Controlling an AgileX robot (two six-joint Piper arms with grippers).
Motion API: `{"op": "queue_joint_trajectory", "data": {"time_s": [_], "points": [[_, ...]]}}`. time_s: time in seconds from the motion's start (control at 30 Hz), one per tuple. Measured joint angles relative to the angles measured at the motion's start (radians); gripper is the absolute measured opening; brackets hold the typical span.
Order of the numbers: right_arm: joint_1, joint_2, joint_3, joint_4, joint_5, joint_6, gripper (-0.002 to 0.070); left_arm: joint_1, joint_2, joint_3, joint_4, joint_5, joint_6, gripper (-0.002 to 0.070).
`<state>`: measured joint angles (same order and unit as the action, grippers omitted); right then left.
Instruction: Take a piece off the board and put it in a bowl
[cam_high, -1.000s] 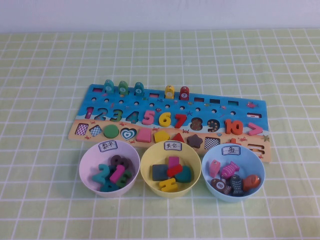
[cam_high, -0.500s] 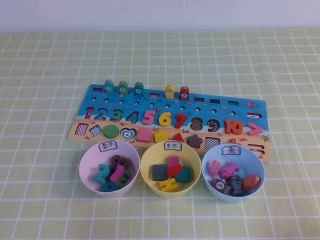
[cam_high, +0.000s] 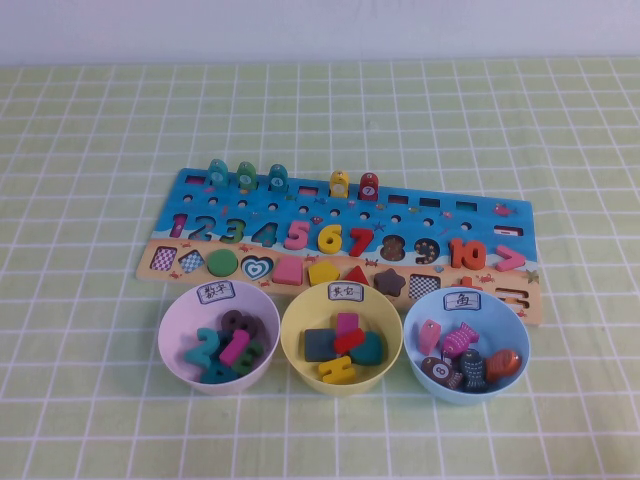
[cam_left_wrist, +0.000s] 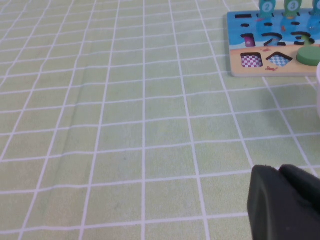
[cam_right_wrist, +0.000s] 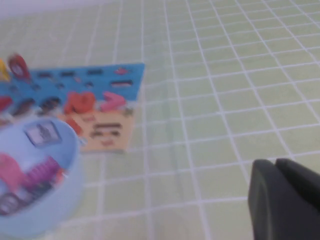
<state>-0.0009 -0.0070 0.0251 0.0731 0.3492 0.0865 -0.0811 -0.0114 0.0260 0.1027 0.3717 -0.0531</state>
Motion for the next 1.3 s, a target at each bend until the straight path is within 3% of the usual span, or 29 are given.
{"op": "queue_joint_trajectory", "data": {"time_s": [0.1,0.27,0.43,0.87,1.0,1.3], "points": [[0.0,0.0,0.0,0.223,-0.064,0.014,-0.0017,0.0,0.0,0.0,0.0,0.0,0.0,-0.0005],[0.0,0.0,0.0,0.799,-0.131,0.018,-0.0017,0.0,0.0,0.0,0.0,0.0,0.0,-0.0005],[0.0,0.0,0.0,0.963,-0.145,-0.015,-0.0017,0.0,0.0,0.0,0.0,0.0,0.0,-0.0005],[0.0,0.005,-0.011,0.925,-0.03,-0.176,-0.0017,0.0,0.0,0.0,0.0,0.0,0.0,-0.0005],[0.0,0.1,-0.125,0.775,0.05,-0.185,-0.0017,0.0,0.0,0.0,0.0,0.0,0.0,-0.0005],[0.0,0.553,-0.571,0.409,0.407,-0.186,-0.0017,0.0,0.0,0.0,0.0,0.0,0.0,-0.0005]]}}
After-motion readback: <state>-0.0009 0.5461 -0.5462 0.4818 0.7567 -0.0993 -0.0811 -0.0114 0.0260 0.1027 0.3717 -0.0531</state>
